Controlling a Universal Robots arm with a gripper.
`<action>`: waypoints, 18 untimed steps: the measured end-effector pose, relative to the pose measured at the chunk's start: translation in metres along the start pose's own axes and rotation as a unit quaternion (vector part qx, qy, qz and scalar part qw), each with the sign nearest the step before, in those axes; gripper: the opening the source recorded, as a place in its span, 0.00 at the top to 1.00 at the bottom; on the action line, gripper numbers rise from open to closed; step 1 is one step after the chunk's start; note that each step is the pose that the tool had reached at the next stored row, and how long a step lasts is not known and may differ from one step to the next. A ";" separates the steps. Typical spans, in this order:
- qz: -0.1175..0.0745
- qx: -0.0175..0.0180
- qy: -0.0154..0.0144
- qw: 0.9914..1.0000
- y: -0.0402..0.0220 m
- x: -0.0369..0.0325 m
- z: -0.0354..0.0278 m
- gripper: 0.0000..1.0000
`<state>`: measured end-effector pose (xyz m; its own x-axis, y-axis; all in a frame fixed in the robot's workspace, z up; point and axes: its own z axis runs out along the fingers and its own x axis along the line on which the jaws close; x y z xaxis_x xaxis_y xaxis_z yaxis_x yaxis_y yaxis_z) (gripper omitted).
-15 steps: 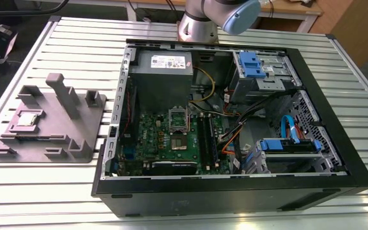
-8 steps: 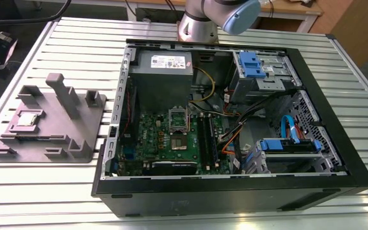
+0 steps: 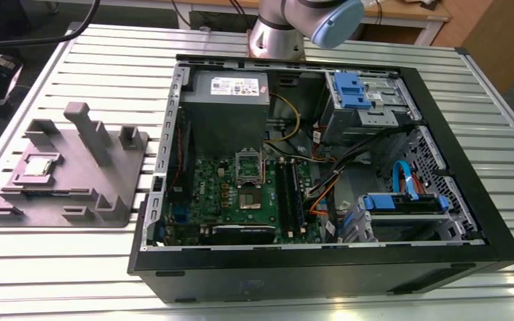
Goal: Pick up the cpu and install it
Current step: 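Reach for the cpu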
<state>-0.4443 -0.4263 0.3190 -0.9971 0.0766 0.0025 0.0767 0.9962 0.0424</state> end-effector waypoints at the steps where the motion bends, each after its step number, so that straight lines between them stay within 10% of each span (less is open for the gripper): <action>1: 0.000 0.000 0.000 1.000 -0.0007 0.0004 0.0013 0.89; 18: 0.000 0.000 0.002 1.000 -0.0079 0.0038 0.0248 0.89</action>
<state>-0.4487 -0.4328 0.2939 -0.9970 0.0767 0.0071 0.0769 0.9962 0.0420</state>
